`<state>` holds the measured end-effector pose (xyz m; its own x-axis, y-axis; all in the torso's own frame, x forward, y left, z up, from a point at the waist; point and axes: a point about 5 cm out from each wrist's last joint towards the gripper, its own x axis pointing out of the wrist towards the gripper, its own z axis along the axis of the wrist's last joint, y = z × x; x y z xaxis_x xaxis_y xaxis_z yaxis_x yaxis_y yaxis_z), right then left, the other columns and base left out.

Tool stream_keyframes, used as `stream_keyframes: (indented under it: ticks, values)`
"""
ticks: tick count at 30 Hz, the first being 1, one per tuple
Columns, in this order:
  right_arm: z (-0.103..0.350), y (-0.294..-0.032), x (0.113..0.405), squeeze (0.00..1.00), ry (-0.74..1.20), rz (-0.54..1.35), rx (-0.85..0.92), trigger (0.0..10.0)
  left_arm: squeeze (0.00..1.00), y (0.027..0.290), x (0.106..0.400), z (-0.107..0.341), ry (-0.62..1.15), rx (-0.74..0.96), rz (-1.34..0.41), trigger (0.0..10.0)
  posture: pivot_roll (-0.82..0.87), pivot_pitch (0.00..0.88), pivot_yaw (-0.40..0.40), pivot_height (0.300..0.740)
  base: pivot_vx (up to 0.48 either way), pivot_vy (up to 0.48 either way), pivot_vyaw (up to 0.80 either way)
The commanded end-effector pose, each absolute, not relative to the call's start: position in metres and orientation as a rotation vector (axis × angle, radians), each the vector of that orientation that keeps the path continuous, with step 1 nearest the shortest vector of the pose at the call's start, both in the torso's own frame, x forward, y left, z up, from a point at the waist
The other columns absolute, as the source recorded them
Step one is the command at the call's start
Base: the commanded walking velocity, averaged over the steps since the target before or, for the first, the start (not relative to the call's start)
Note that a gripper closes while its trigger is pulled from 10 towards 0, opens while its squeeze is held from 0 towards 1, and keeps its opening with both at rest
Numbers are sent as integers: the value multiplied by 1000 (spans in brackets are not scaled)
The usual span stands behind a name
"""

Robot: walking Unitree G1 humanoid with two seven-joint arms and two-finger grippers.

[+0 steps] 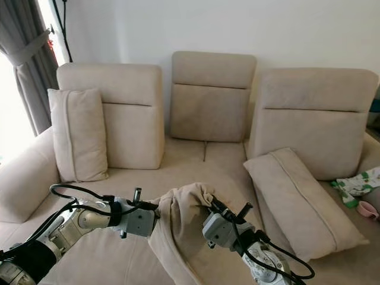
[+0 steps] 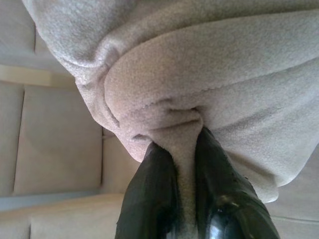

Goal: Move the pillow to the sofa from floor

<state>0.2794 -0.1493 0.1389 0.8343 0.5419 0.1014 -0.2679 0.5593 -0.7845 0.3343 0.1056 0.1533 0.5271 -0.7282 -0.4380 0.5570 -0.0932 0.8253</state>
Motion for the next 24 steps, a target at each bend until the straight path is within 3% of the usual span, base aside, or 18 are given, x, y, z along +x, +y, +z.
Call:
stream_keyframes:
  ticks: [1, 11, 24]
  values:
    - [153, -131, 275, 0, -458, 536, -833, 10000, 0, 88, 328, 158, -275, 1231, -1126, 10000, 74, 0, 26, 740, 0, 0, 0]
    - [154, -129, 275, 0, -461, 537, -831, 10000, 0, 86, 325, 159, -308, 1216, -1158, 10000, 76, 0, 25, 740, 0, 0, 0]
    - [154, -130, 274, 0, -461, 540, -837, 10000, 0, 85, 323, 158, -318, 1226, -1167, 10000, 72, 0, 26, 740, 276, 0, 0]
